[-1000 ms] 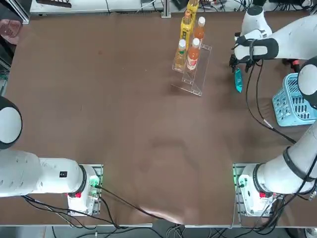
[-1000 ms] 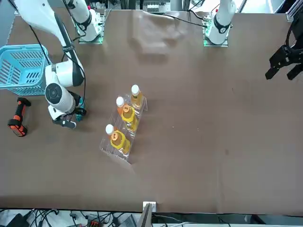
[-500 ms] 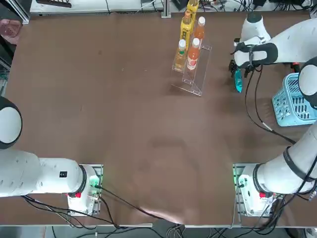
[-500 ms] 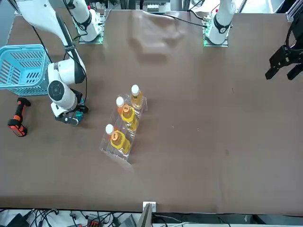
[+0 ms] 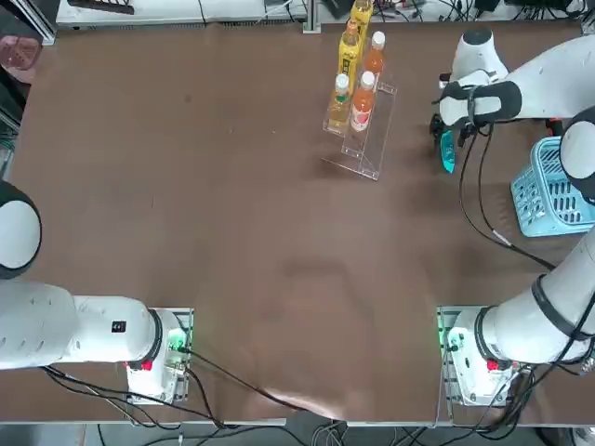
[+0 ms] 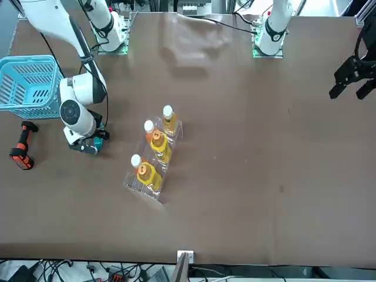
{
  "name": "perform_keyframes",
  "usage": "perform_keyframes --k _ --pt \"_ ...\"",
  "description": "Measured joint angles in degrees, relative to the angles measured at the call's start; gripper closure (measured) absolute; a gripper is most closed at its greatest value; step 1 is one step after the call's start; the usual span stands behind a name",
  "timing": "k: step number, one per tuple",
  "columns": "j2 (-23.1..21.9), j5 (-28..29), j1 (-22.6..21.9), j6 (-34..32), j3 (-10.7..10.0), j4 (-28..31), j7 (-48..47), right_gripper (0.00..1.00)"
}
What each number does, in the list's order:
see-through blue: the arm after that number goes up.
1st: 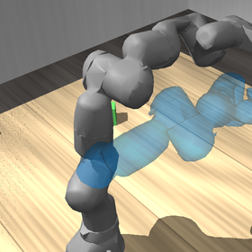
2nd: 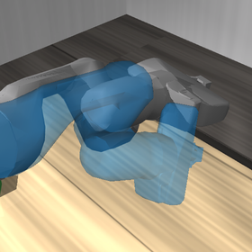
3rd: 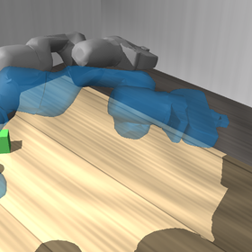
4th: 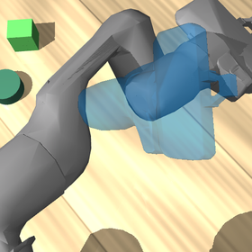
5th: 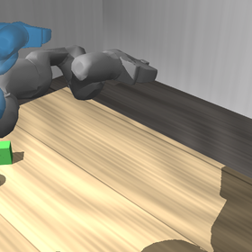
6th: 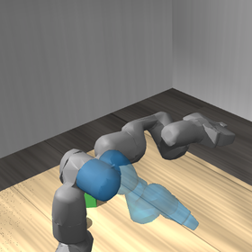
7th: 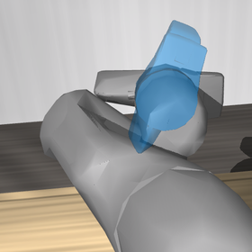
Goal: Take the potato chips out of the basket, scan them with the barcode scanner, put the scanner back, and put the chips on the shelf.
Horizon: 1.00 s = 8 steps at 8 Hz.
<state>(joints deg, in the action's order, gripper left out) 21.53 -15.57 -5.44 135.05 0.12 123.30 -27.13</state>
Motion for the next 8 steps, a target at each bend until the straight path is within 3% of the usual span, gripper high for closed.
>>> perform_keyframes --k 5,7,8 --pt "1.0 0.0 0.0 0.0 -0.1 0.4 0.0 0.0" --pt "1.6 0.0 0.0 0.1 -0.1 0.4 -0.1 0.09" --pt "1.6 0.0 0.0 0.1 -0.1 0.4 -0.1 0.23"
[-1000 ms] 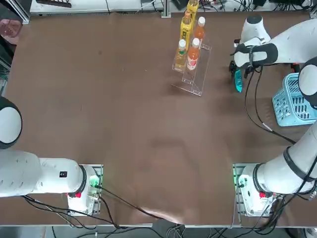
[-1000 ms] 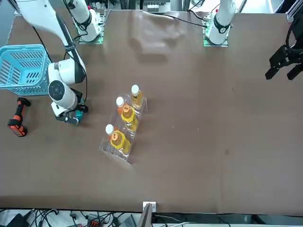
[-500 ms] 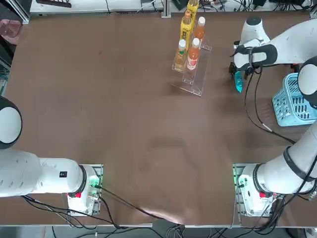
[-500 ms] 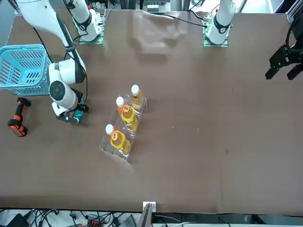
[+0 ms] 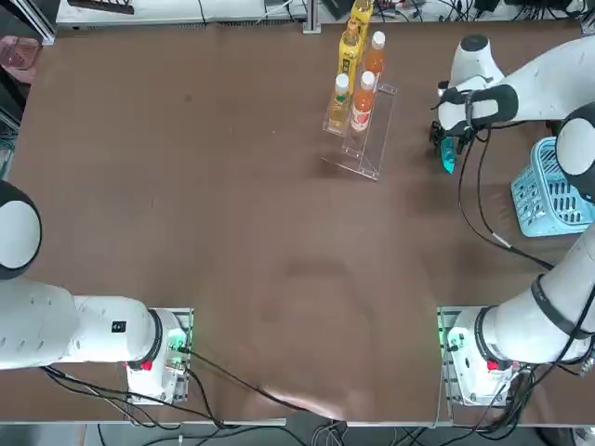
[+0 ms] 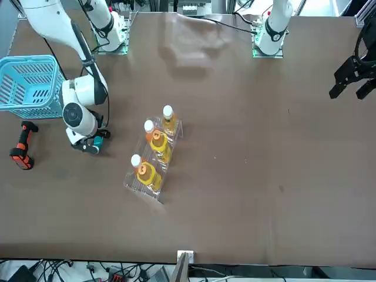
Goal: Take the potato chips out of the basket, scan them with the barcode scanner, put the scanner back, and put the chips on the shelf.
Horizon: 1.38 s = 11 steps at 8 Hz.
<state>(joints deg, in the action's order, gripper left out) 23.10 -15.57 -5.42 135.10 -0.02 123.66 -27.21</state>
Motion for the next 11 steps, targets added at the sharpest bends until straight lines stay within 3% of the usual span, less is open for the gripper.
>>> perform_keyframes --k 2,7,11 --pt "0.0 0.0 0.0 0.0 0.0 0.0 0.0 0.43" --pt "0.0 0.0 -0.1 0.0 0.0 0.0 -3.0 0.53" --pt "-1.8 0.0 -0.4 0.5 0.7 -1.2 -4.6 0.55"
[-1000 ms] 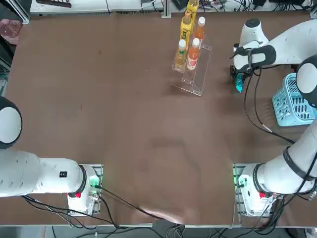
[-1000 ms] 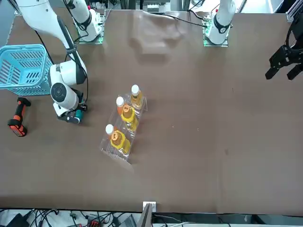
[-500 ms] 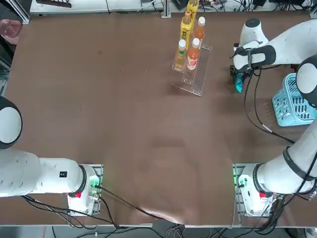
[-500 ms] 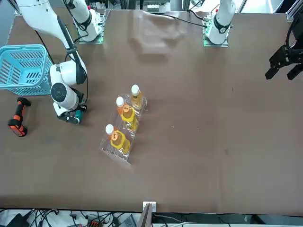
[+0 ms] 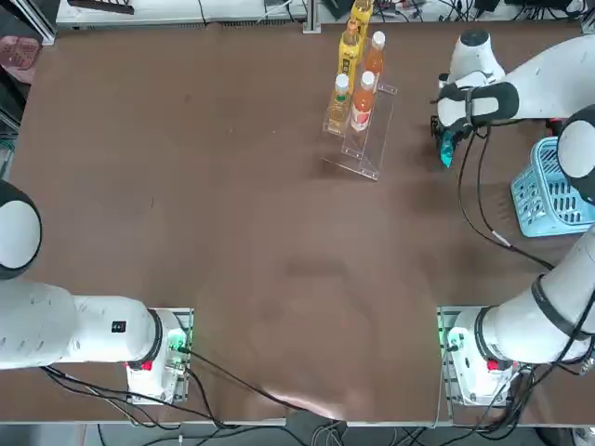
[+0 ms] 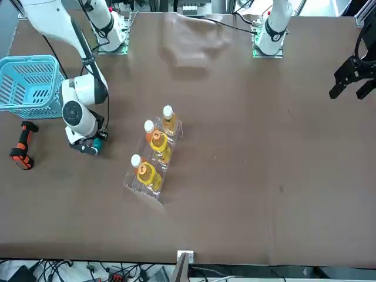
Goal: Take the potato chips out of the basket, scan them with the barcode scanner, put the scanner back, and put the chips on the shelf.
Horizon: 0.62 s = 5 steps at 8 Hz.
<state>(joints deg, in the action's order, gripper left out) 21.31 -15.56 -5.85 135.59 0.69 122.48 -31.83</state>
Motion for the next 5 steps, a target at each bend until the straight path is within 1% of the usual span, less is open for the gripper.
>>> perform_keyframes --k 1,2,3,5 --pt "-1.3 0.1 0.0 -0.1 0.7 -0.2 -0.1 0.55" --pt "-2.4 1.8 0.0 -0.2 1.8 -0.2 -0.4 0.56" --pt "-3.3 5.5 -0.1 -0.2 3.7 -0.6 -0.5 0.55" --pt "-3.7 13.5 -0.4 -0.2 7.3 -3.1 -0.8 0.55"
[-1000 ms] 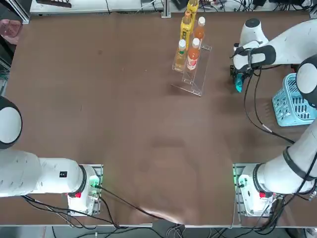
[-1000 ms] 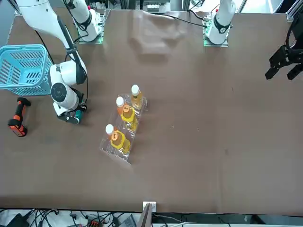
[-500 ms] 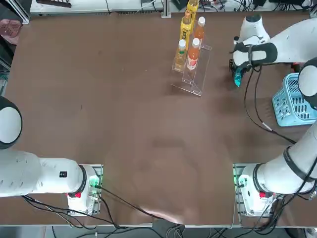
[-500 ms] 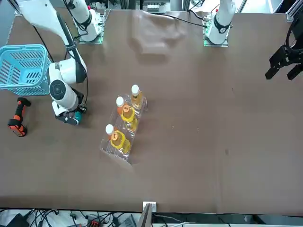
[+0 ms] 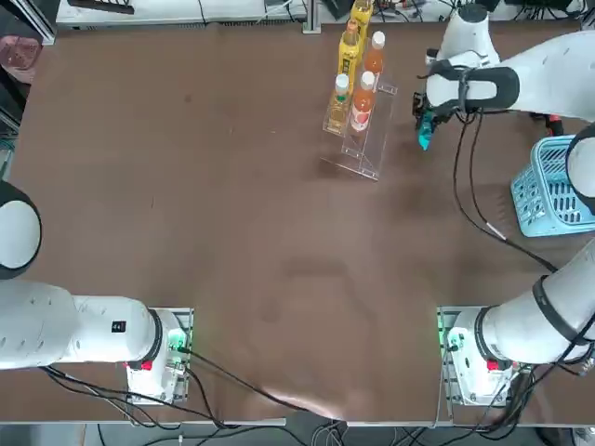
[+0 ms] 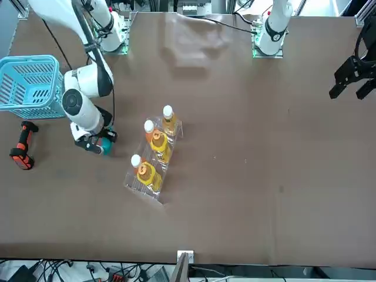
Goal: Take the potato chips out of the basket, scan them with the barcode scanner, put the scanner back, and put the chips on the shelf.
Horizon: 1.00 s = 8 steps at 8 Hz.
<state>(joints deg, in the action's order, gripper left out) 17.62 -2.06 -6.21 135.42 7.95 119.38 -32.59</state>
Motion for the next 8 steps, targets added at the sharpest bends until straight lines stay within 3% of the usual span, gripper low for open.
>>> perform_keyframes --k 2,4,8 --pt "0.5 6.3 -0.1 -0.1 2.2 -3.1 -0.1 0.55" --pt "2.7 8.9 -0.1 -0.1 3.7 -5.4 -0.1 0.55" --pt "6.4 10.0 -1.4 0.0 5.1 -6.8 -2.0 0.55"
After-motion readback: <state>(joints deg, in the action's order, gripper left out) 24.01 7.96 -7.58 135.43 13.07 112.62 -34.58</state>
